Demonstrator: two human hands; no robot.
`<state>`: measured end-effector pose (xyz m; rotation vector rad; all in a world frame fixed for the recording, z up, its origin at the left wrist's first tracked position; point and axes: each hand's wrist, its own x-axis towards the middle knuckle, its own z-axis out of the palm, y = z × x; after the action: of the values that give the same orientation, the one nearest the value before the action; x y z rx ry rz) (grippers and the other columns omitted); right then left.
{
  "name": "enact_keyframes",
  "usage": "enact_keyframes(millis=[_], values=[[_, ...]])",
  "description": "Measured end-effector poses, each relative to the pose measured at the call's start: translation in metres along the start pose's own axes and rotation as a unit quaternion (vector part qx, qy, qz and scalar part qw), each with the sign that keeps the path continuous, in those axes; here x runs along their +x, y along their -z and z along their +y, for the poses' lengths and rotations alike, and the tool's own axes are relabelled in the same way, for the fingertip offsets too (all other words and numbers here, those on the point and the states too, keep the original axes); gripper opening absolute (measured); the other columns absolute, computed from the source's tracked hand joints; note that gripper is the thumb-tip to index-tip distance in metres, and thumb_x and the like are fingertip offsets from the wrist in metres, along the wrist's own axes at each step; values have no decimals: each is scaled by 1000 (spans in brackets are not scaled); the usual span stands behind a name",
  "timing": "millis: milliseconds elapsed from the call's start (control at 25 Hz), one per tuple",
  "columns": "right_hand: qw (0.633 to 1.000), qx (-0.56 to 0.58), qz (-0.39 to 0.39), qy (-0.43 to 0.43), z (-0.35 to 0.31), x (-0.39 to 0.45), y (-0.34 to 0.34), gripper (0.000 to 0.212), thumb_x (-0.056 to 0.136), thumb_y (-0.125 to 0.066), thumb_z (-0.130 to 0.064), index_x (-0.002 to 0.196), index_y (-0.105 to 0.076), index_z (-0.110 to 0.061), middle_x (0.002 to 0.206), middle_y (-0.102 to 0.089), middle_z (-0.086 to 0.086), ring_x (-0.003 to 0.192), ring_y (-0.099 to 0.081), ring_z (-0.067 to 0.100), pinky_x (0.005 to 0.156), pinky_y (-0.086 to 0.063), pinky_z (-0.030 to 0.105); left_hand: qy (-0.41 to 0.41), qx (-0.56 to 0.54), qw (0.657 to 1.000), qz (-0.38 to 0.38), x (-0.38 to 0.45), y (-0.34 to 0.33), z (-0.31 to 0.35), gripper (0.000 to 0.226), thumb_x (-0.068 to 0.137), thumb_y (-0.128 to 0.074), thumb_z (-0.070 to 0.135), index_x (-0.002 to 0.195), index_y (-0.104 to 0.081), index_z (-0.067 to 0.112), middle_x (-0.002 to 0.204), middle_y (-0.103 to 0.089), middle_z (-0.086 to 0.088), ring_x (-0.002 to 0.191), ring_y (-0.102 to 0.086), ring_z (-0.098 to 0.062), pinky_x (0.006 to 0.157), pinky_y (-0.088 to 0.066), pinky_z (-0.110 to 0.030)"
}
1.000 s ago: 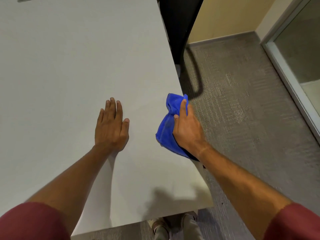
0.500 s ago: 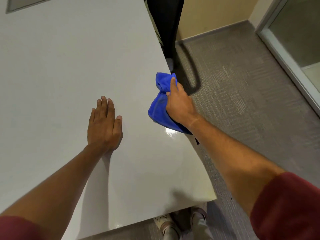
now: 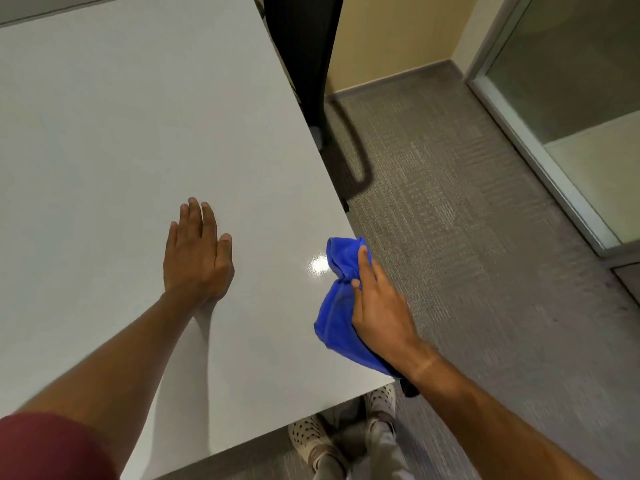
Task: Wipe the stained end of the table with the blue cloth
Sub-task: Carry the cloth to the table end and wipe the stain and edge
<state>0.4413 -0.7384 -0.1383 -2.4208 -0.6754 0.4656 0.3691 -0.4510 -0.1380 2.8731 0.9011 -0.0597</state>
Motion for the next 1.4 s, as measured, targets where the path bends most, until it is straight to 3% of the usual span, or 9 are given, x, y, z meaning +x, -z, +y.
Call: enact_keyframes(millis=[240,320,520,720,960,1280,1400], values=[[999,-1,42,15,-23,94,-5,63,100,-39,-13,157,-12,-11,149,-39,11,104,-61,35,75,-41,35,-1,1,1000,7,2,-1,-3,69,96,-15,40,155,-10,6,164,-4,-14,152,-1,-26,123,-5,-41],[999,13,42,22,-23,99,-5,61,101,-39,-13,157,-14,-11,145,-43,12,107,-60,34,81,-45,37,-3,-4,1000,3,1,-2,-4,69,96,-16,40,156,-10,6,164,-4,-14,152,-1,-26,123,-5,-41],[997,57,23,39,-1,31,-3,60,102,-38,-10,157,-15,-15,145,-45,10,97,-60,22,74,-42,27,-15,-13,1000,4,0,0,-6,65,100,-19,37,155,-10,4,164,-5,-17,152,-2,-28,123,-5,-43],[997,71,-5,22,14,-26,2,59,103,-36,-13,157,-12,-15,155,-36,10,122,-54,21,93,-43,28,-28,-19,999,17,-2,-2,-6,62,103,-24,32,154,-13,0,162,-8,-22,151,-5,-33,122,-7,-46],[997,80,-5,-3,3,22,4,56,106,-31,-26,157,-11,-13,152,-41,14,133,-45,30,99,-29,27,-32,-15,999,34,2,-7,-11,64,100,-19,35,153,-16,-2,161,-12,-24,150,-9,-35,121,-9,-47],[995,98,0,-4,28,-50,-3,56,107,-31,-31,157,-11,-17,159,-33,6,142,-37,21,111,-27,27,-66,-91,994,10,-29,-3,-24,70,95,-17,40,150,-25,-2,161,-17,-22,150,-12,-33,121,-12,-48],[995,87,37,-20,30,-77,-8,56,106,-32,-31,157,-13,-17,155,-38,9,137,-41,22,108,-32,28,-66,-92,994,6,-63,2,-27,68,95,-21,38,149,-27,-4,160,-19,-22,149,-13,-34,121,-13,-48]])
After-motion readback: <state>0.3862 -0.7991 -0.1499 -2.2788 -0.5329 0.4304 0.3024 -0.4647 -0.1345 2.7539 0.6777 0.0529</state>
